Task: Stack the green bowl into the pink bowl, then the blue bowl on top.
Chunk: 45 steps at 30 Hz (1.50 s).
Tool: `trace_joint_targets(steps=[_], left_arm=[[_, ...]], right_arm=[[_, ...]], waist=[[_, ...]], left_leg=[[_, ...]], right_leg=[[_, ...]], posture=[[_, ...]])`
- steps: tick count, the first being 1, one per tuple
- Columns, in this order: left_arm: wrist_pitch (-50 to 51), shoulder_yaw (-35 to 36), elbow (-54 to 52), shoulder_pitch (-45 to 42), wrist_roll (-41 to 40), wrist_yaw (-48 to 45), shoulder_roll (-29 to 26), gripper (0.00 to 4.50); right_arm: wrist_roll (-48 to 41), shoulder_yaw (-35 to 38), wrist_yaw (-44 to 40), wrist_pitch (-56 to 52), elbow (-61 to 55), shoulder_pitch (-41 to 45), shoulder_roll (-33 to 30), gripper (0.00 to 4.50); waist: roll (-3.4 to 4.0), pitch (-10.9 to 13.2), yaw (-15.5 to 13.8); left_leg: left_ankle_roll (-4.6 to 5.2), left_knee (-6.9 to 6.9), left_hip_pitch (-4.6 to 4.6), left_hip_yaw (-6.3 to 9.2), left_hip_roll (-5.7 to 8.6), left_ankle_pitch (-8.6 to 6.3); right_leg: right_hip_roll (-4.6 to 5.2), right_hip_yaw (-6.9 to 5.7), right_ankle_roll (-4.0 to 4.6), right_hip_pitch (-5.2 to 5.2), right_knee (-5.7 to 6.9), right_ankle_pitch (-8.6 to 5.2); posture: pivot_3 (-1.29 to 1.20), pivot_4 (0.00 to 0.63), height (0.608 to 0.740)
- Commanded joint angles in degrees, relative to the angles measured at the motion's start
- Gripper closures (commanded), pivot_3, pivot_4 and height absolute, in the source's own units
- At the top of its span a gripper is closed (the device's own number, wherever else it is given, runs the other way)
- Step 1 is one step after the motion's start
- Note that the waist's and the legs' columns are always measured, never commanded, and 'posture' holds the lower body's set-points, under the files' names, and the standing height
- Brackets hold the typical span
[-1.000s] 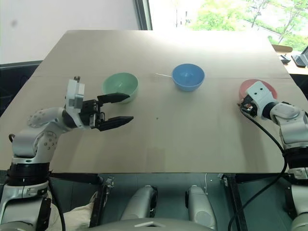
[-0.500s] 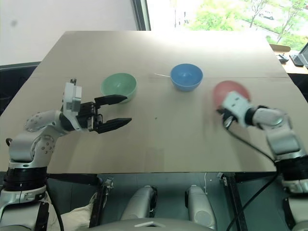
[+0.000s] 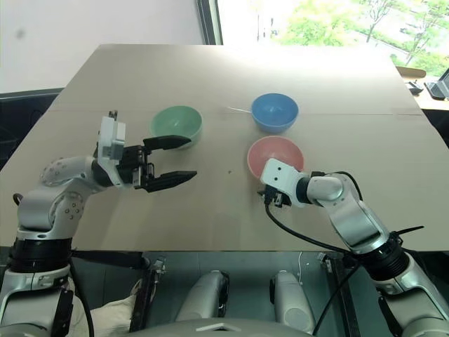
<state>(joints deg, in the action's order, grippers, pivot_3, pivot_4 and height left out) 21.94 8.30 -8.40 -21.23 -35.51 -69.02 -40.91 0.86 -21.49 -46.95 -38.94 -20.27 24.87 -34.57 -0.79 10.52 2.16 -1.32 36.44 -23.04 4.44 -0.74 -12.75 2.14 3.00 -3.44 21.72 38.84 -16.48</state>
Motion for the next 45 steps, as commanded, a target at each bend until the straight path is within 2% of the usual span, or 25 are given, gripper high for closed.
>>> trace_joint_targets(steps=[1,3,5,7,11,13,16,18,19,21,23,29,35,42,43,44,45], left_arm=[[-1.4,0.25,-1.18,-0.31,0.16,0.3,0.04,0.0],[-1.7,0.14,-1.52,0.02,0.38,0.5,0.2,0.0],[-1.92,0.19,-1.64,0.1,0.56,0.89,0.46,0.0],[-2.24,0.38,-1.57,0.16,0.98,1.86,0.76,0.0],[-2.16,1.42,-1.24,0.12,5.8,11.42,2.12,0.0],[-1.39,1.66,-2.19,0.86,10.95,17.86,1.26,0.0],[0.75,2.57,-3.27,1.82,12.06,21.01,0.05,0.0],[4.1,1.75,-3.97,1.04,15.72,25.53,-1.52,0.0],[6.85,0.17,-4.18,-0.27,19.49,28.87,-2.86,0.0],[11.67,-6.48,-3.91,-3.97,26.95,29.27,-8.27,0.0],[14.01,-9.93,-5.44,-7.48,28.86,28.6,-9.9,0.0],[16.81,-18.42,-3.71,-14.83,35.46,27.45,-10.38,0.0],[15.34,-25.07,3.85,-19.77,40.62,26.12,-8.0,0.0],[10.93,-28.42,11.62,-23.13,44.83,25.16,-4.75,0.0],[10.42,-28.71,12.3,-23.45,45.19,24.61,-4.66,0.53],[10.01,-28.84,12.82,-23.67,45.48,24.2,-4.56,0.79],[9.4,-28.81,13.42,-23.89,45.77,24.04,-4.29,1.27]], right_arm=[[-9.39,10.07,-0.63,-7.61,-7.59,3.27,2.92,1.22],[-16.05,15.97,-0.97,-12.96,-9.24,7.83,5.5,1.22],[-17.58,18.32,-1.53,-12.34,-7.49,12.8,4.9,1.22],[-17.12,18.59,-1.01,-10.21,-4.33,16.33,4.06,1.22],[-11.47,15.41,1.52,-1.79,6.11,20.31,2.51,1.22],[-11.77,15.53,1.04,2.67,7.94,19.87,3.42,1.22],[-9.88,13.95,0.95,8.22,11.8,19.52,3.57,1.22],[-10.95,13.43,-0.14,9.13,12.04,19.88,4.56,1.22],[-12.7,13.67,-0.96,9.22,11.13,20.05,5.58,1.22],[-16.82,14.54,-3.19,9.21,7.7,19.58,7.18,1.22],[-20.03,15.4,-5.37,10.68,4.0,17.76,7.77,1.22],[-26.61,18.04,-7.61,10.09,-3.9,10.99,5.69,1.22],[-28.88,20.71,-3.6,5.98,-7.72,6.75,2.77,1.22],[-32.01,23.9,1.08,2.01,-10.74,4.1,1.53,1.22],[-32.2,24.23,1.67,1.72,-11.16,3.73,1.31,1.19],[-32.37,24.42,2.12,1.5,-11.44,3.51,1.16,1.19],[-32.51,24.68,2.65,1.39,-11.84,3.21,0.96,1.19]], waist=[[-0.01,0.02,0.04],[0.0,0.04,0.26],[0.03,0.07,0.37],[0.03,0.07,0.22],[-0.03,0.04,-0.18],[-0.02,0.05,0.0],[-0.01,0.06,0.38],[-0.01,0.06,0.39],[-0.01,0.06,0.37],[-0.03,0.07,0.3],[0.0,0.09,0.11],[-0.03,0.08,-0.31],[-0.03,0.08,0.2],[-0.03,0.08,0.06],[-0.03,0.08,0.05],[-0.03,0.08,0.04],[-0.03,0.08,0.05]], left_leg=[[0.0,0.0,0.0,0.01,0.0,0.0],[0.0,0.0,0.01,0.01,-0.03,0.0],[0.0,0.0,0.05,-0.01,-0.06,0.0],[0.0,0.0,0.06,0.01,-0.06,0.0],[0.0,-0.03,0.0,0.06,0.01,0.0],[0.0,-0.02,-0.04,0.01,0.04,0.0],[0.0,-0.03,-0.2,0.01,0.04,0.0],[0.0,-0.02,-0.39,0.0,0.03,0.0],[-0.01,0.01,-0.58,0.03,0.03,0.01],[-0.01,0.07,-0.82,0.04,0.03,0.01],[-0.01,0.06,-0.86,0.09,0.04,0.01],[-0.01,0.09,-0.93,0.09,0.13,0.01],[-0.01,0.1,-0.83,0.12,0.04,0.02],[-0.02,0.14,-0.87,0.07,0.05,0.02],[-0.01,0.15,-0.88,0.07,0.05,0.02],[-0.01,0.16,-0.88,0.06,0.05,0.02],[-0.01,0.16,-0.89,0.06,0.05,0.02]], right_leg=[[0.0,0.0,0.0,0.0,0.0,0.0],[-0.02,0.0,0.0,0.0,0.03,0.0],[-0.04,0.03,0.0,0.0,0.08,0.01],[-0.05,-0.01,0.0,0.0,0.08,0.01],[0.02,-0.08,0.01,-0.02,-0.02,0.0],[0.05,-0.02,0.0,0.03,-0.01,0.01],[0.05,-0.01,0.0,0.23,0.02,0.01],[0.04,0.01,0.0,0.47,0.07,0.02],[0.03,-0.01,0.0,0.66,0.13,0.02],[0.0,-0.01,0.0,0.95,0.29,0.03],[-0.03,-0.05,0.0,0.95,0.25,0.03],[0.08,-0.11,0.0,0.87,0.08,0.03],[-0.04,-0.1,0.0,0.89,0.29,0.02],[-0.04,-0.04,0.0,0.92,0.3,0.02],[-0.04,-0.04,0.0,0.92,0.3,0.02],[-0.03,-0.04,0.0,0.92,0.29,0.02],[-0.03,-0.04,0.0,0.92,0.28,0.02]], posture=[[0.0,0.15,0.74],[0.0,0.15,0.74],[0.0,0.15,0.74],[0.0,0.15,0.74],[0.0,0.15,0.74],[0.0,0.15,0.74],[0.0,0.15,0.74],[0.0,0.15,0.74],[0.0,0.15,0.74],[0.0,0.15,0.74],[0.0,0.15,0.74],[0.0,0.15,0.74],[0.0,0.15,0.74],[0.0,0.15,0.74],[0.0,0.15,0.74],[0.0,0.15,0.74],[0.0,0.15,0.74]])
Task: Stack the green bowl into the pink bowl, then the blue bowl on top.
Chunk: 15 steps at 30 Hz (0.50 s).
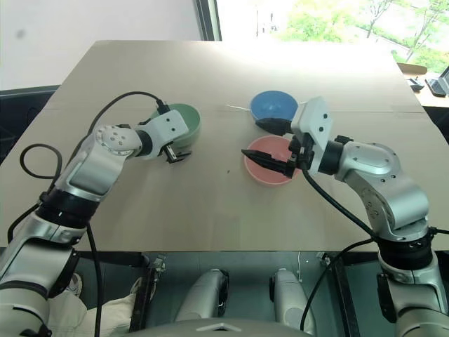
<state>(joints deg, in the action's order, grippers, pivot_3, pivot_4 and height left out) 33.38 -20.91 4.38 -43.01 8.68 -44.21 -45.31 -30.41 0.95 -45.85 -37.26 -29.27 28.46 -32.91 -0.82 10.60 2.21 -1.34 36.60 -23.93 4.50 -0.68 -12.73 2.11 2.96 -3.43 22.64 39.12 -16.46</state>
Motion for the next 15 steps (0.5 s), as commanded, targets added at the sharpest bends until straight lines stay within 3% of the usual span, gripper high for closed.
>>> trace_joint_targets(steps=[1,7,8,15], left_arm=[[-2.91,0.46,1.28,-2.39,1.88,-0.87,0.43,1.7],[-5.49,1.18,3.77,-4.72,2.44,-2.54,2.55,4.2],[-5.56,1.24,3.97,-4.97,2.26,-3.38,2.69,4.45],[-3.35,2.64,2.36,-7.77,-0.68,-8.67,4.65,4.45]], right_arm=[[-1.46,2.55,2.07,-0.43,-3.31,-0.72,-0.9,1.19],[-2.07,3.9,4.7,-1.28,-6.06,-3.7,-2.44,1.19],[-2.17,4.11,5.03,-1.35,-6.25,-4.08,-2.72,1.19],[-2.74,7.68,8.32,-2.3,-8.72,-8.84,-4.71,1.19]], waist=[[0.0,0.0,0.01],[0.0,0.0,-0.02],[-0.01,0.0,-0.01],[-0.01,0.0,-0.05]], left_leg=[[0.0,0.0,0.0,0.0,0.0,0.0],[0.0,0.04,-0.01,0.0,0.0,0.0],[0.0,0.05,-0.03,0.01,0.0,0.0],[0.0,0.08,-0.03,0.01,0.0,0.0]], right_leg=[[0.0,0.0,0.0,0.0,0.0,0.0],[0.0,0.0,0.0,-0.01,0.02,0.0],[0.0,-0.01,0.0,0.0,0.01,0.0],[0.0,-0.01,0.0,0.0,0.04,0.0]], posture=[[0.0,0.15,0.74],[0.0,0.15,0.74],[0.0,0.15,0.74],[0.0,0.15,0.74]])
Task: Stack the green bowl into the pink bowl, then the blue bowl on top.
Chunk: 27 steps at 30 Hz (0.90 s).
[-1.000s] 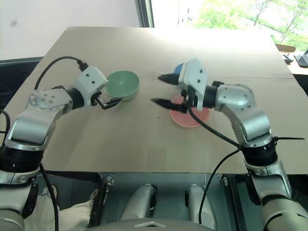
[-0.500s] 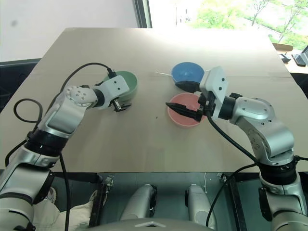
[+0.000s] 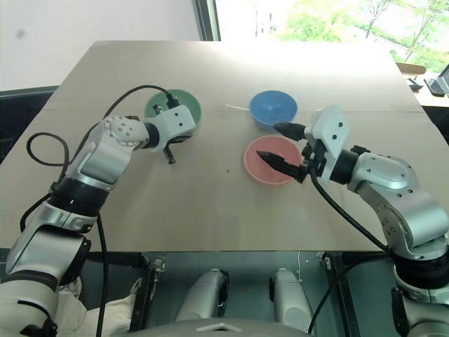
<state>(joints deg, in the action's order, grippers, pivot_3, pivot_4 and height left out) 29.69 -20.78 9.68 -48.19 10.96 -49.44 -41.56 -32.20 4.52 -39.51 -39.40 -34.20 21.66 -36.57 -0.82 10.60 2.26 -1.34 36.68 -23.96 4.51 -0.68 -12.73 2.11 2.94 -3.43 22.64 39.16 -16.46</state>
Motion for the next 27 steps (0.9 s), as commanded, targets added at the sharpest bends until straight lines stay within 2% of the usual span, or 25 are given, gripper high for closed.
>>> trace_joint_targets(steps=[1,3,8,12,16,19,24,26,27], left_arm=[[-0.77,2.96,-4.34,-2.9,-4.75,-5.41,1.41,4.45],[-4.75,4.39,-7.73,-3.32,-10.02,-9.76,3.16,4.45],[-25.42,5.01,-6.9,-2.63,-18.42,-19.17,8.74,4.45],[-37.83,2.11,0.78,-5.62,-19.13,-24.84,14.67,4.45],[-43.52,-1.26,8.9,-8.76,-17.81,-30.51,18.9,4.45],[-48.38,-2.74,14.06,-10.73,-15.97,-32.41,20.42,4.45],[-53.17,-3.51,22.81,-15.33,-14.58,-37.03,21.24,4.45],[-52.5,-3.91,24.42,-16.58,-14.78,-39.84,21.2,3.79],[-52.31,-3.94,24.73,-16.92,-15.12,-41.22,21.17,3.61]], right_arm=[[-0.85,5.19,2.55,-0.24,-4.57,-3.51,-1.37,1.19],[-0.85,8.23,3.51,-0.37,-6.72,-7.87,-2.1,1.19],[-0.42,15.53,5.4,0.99,-11.95,-18.69,-2.09,1.19],[-1.22,20.48,7.24,1.0,-16.16,-25.46,-1.27,1.19],[-2.38,24.76,8.65,0.92,-20.72,-31.88,0.29,1.19],[-2.98,29.93,8.17,1.45,-24.78,-39.91,2.41,1.19],[-6.48,38.06,7.45,12.15,-25.8,-54.5,4.28,1.19],[-7.99,38.57,8.25,15.06,-25.8,-57.88,3.78,1.19],[-8.89,38.57,8.91,16.12,-25.8,-59.14,3.35,1.19]], waist=[[-0.01,0.0,-0.31],[0.0,0.0,-0.63],[0.03,-0.01,-1.3],[0.07,-0.05,-1.55],[0.07,-0.05,-1.26],[0.1,-0.07,-1.23],[0.07,-0.08,-1.28],[0.07,-0.08,-1.16],[0.07,-0.08,-1.03]], left_leg=[[0.0,0.01,-0.02,0.0,0.0,0.0],[0.0,0.12,-0.15,0.11,0.0,0.0],[0.0,0.49,-0.51,0.3,0.05,0.0],[0.01,0.61,-0.45,0.33,0.07,0.0],[0.01,0.68,-0.28,0.31,0.1,-0.01],[0.02,0.64,-0.13,0.19,0.09,-0.01],[0.03,0.64,-0.06,0.15,0.08,-0.01],[0.04,0.64,0.12,0.09,0.07,-0.02],[0.05,0.63,0.24,0.09,0.07,-0.03]], right_leg=[[0.0,0.0,0.0,0.0,0.0,0.0],[0.01,-0.12,0.0,0.01,-0.04,0.0],[0.08,-0.34,0.0,0.06,-0.09,0.0],[0.07,-0.38,-0.01,-0.02,0.04,0.01],[0.05,-0.33,-0.01,-0.13,0.25,0.0],[0.02,-0.17,-0.02,-0.17,0.31,-0.01],[-0.01,-0.13,-0.03,-0.25,0.29,-0.02],[-0.01,-0.07,-0.04,-0.4,0.26,-0.02],[-0.01,-0.07,-0.04,-0.51,0.25,-0.03]], posture=[[0.0,0.15,0.74],[0.0,0.15,0.74],[0.0,0.15,0.74],[0.0,0.15,0.74],[0.0,0.15,0.74],[0.0,0.15,0.74],[0.0,0.15,0.74],[0.0,0.15,0.74],[0.0,0.15,0.74]])
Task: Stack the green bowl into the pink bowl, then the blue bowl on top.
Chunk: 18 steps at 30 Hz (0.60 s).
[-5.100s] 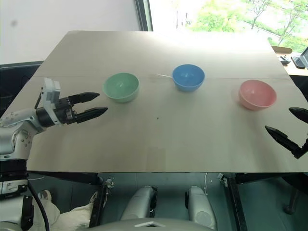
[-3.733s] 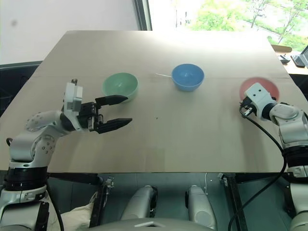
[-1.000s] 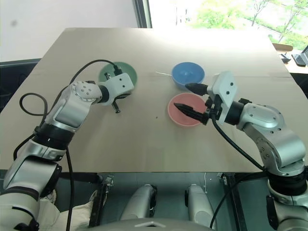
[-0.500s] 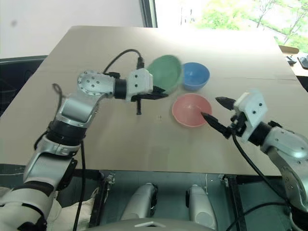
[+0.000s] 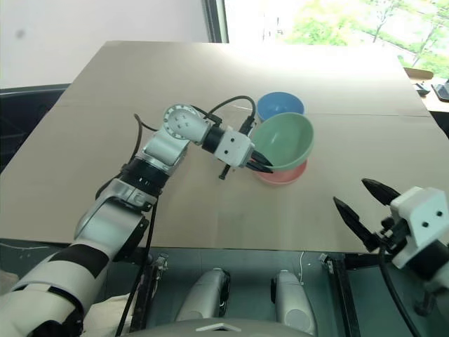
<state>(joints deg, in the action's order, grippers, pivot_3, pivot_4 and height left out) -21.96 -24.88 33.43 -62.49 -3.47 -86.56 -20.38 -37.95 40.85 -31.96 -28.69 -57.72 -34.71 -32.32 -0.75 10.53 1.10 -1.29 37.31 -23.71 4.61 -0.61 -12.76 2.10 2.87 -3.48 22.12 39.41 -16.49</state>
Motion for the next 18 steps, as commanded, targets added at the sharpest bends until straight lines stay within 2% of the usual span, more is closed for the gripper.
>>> trace_joint_targets(steps=[1,5,6,9,13,15,18], left_arm=[[-0.7,0.53,1.3,-2.89,-0.78,-4.1,0.29,3.16],[-0.78,2.82,1.84,-3.54,-1.33,-2.21,1.27,1.55],[2.95,4.05,0.49,-3.49,-3.24,-2.64,0.98,1.38],[17.53,7.58,-4.0,-3.2,-9.49,-4.91,-1.19,1.38],[21.16,12.43,-6.61,-1.28,-10.38,-0.88,-5.09,1.38],[31.06,17.52,-10.53,1.19,-14.44,1.67,-9.16,1.38],[32.97,23.75,-15.53,7.32,-17.93,6.26,-11.82,1.38]], right_arm=[[-4.0,2.15,2.14,6.29,-2.28,-3.61,-1.47,1.19],[-8.32,1.89,4.59,8.22,-2.28,-5.96,-4.31,1.19],[-7.95,1.79,4.63,8.41,-2.28,-6.24,-5.0,1.19],[-7.52,0.8,5.4,7.44,-2.28,-5.34,-6.71,1.19],[-5.37,-3.03,5.16,4.59,1.16,1.79,-10.88,1.19],[-1.85,-10.1,2.66,3.57,10.15,13.21,-17.22,1.19],[5.62,-22.33,-2.26,5.25,25.42,32.17,-22.98,1.19]], waist=[[0.01,-0.01,0.28],[0.02,-0.01,0.64],[0.0,0.0,0.7],[0.0,0.0,1.15],[0.01,-0.01,1.35],[0.0,0.0,1.78],[-0.01,0.1,2.87]], left_leg=[[0.0,0.0,0.03,0.02,-0.04,0.0],[0.0,0.01,0.03,0.04,-0.04,0.0],[0.0,0.01,0.03,0.04,-0.04,0.0],[0.0,0.01,0.0,0.09,-0.05,0.0],[0.0,0.01,0.04,0.1,-0.08,0.0],[0.0,0.03,0.07,0.06,-0.09,0.0],[0.01,0.04,0.31,-0.18,-0.13,0.0]], right_leg=[[-0.04,-0.02,0.0,-0.03,0.0,0.0],[-0.04,-0.02,0.0,-0.08,-0.01,-0.01],[-0.04,-0.02,0.0,-0.08,-0.01,-0.01],[-0.05,-0.06,0.0,-0.07,-0.02,-0.01],[-0.07,-0.08,0.01,-0.08,-0.01,-0.01],[-0.07,-0.05,0.0,-0.09,-0.01,-0.01],[-0.06,0.2,0.0,-0.27,-0.08,0.0]], posture=[[0.0,0.15,0.74],[0.0,0.15,0.74],[0.0,0.15,0.74],[0.0,0.15,0.74],[0.0,0.15,0.74],[0.0,0.15,0.74],[0.0,0.15,0.74]])
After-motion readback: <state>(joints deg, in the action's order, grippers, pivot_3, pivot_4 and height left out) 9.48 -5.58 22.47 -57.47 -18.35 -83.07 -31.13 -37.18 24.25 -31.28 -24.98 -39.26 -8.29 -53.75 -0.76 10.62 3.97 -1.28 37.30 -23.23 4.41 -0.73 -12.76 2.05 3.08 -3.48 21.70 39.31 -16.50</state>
